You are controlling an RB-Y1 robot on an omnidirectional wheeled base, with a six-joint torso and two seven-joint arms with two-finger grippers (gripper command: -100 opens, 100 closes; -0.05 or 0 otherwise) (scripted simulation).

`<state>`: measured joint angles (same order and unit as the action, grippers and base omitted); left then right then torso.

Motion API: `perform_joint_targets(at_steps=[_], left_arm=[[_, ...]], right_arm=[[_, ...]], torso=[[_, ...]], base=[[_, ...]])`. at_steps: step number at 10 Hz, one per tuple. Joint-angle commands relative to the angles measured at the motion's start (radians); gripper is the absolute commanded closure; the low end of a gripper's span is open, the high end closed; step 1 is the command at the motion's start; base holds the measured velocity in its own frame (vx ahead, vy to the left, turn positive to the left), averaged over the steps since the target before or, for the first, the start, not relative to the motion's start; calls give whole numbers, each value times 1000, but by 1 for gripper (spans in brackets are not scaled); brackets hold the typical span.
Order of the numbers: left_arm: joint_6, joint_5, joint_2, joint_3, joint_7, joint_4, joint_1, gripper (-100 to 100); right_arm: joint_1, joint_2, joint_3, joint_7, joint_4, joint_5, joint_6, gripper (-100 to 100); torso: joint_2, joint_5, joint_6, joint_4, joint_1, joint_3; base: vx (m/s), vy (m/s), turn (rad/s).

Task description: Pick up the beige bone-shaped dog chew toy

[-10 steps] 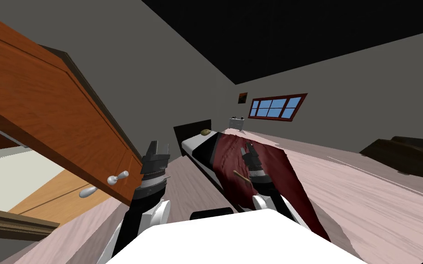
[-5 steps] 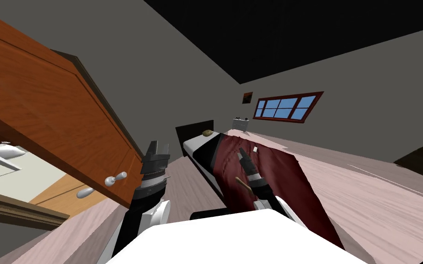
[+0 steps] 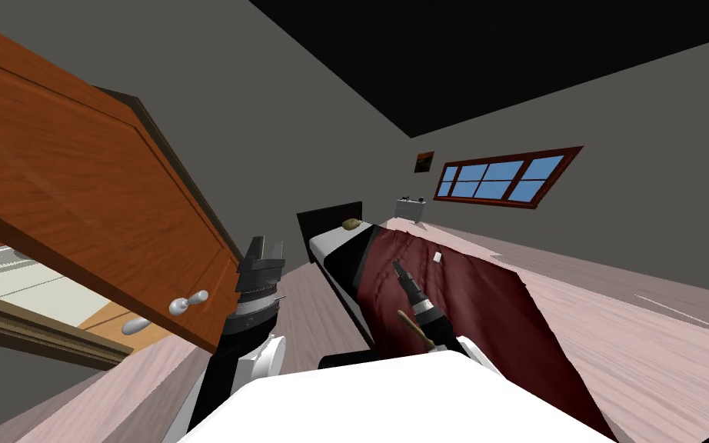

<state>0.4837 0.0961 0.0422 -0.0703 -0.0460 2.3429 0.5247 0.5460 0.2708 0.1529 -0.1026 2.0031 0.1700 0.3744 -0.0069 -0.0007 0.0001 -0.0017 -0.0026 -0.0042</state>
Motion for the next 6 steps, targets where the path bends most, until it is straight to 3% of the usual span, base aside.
perform_joint_targets(at_steps=[1, 6], left_arm=[[0, 0, 0, 0, 0, 0, 0, 0], [0, 0, 0, 0, 0, 0, 0, 0]], right_arm=[[-17, 6, 4, -10, -30, 12, -9, -100], [-19, 52, 41, -64, -161, 91, -27, -100]], torso=[[0, 0, 0, 0, 0, 0], [-3, 0, 0, -1, 0, -2]], base=[[61, -41, 46], [105, -42, 89]])
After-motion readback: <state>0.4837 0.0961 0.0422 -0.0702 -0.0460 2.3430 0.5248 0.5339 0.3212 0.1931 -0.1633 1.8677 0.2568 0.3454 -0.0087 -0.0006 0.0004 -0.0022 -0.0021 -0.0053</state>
